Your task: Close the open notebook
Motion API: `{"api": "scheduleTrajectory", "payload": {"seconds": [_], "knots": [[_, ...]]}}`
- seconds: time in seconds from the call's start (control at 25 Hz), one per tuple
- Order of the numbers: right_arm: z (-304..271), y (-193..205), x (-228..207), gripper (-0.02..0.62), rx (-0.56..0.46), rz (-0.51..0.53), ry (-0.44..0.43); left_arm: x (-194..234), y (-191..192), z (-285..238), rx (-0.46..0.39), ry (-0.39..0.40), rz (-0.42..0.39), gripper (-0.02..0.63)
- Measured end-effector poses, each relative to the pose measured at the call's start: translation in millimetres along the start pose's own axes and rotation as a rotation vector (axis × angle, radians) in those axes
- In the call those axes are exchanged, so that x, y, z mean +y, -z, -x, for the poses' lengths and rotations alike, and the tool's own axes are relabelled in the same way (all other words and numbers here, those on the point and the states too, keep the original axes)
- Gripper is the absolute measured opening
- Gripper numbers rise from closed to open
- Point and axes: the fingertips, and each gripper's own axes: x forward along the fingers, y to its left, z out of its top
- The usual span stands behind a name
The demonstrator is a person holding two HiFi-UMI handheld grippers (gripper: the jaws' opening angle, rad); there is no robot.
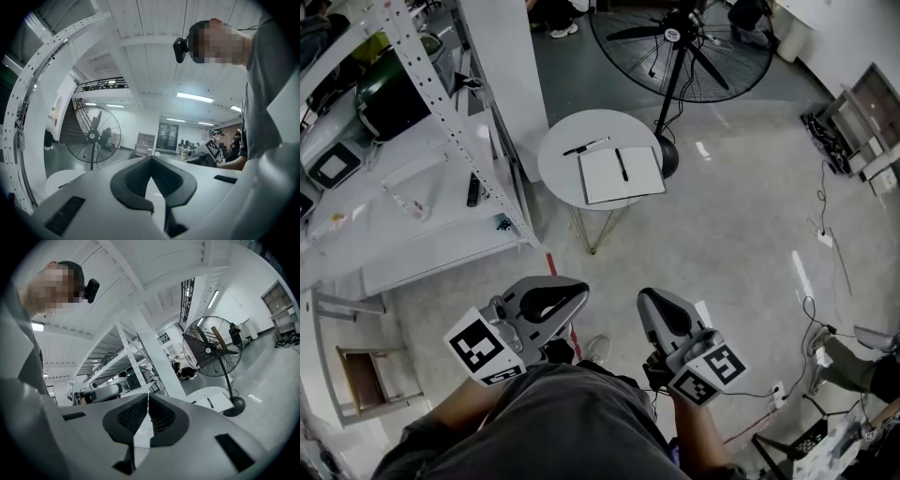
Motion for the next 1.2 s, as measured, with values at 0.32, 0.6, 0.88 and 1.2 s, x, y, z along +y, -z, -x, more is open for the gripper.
{"api": "scheduleTrajectory", "payload": {"seconds": [0.32, 0.6, 0.88, 1.2], "knots": [[1.6, -3.3, -13.9, 0.021, 0.001, -0.003, 0.011, 4.8, -2.5, -11.2, -0.004, 0.001, -0.009, 0.012], [-9.5, -5.3, -28.6, 0.021, 0.024, 0.006, 0.021, 22.5, -0.5, -19.9, -0.018, -0.002, 0.002, 0.012], [-37.5, -8.7, -50.9, 0.021, 0.045, 0.010, 0.030, 56.9, 3.7, -34.0, -0.012, -0.005, 0.030, 0.012], [-86.8, -15.5, -87.5, 0.021, 0.055, -0.007, 0.050, 116.2, 3.8, -60.5, -0.014, 0.012, 0.033, 0.012]]}}
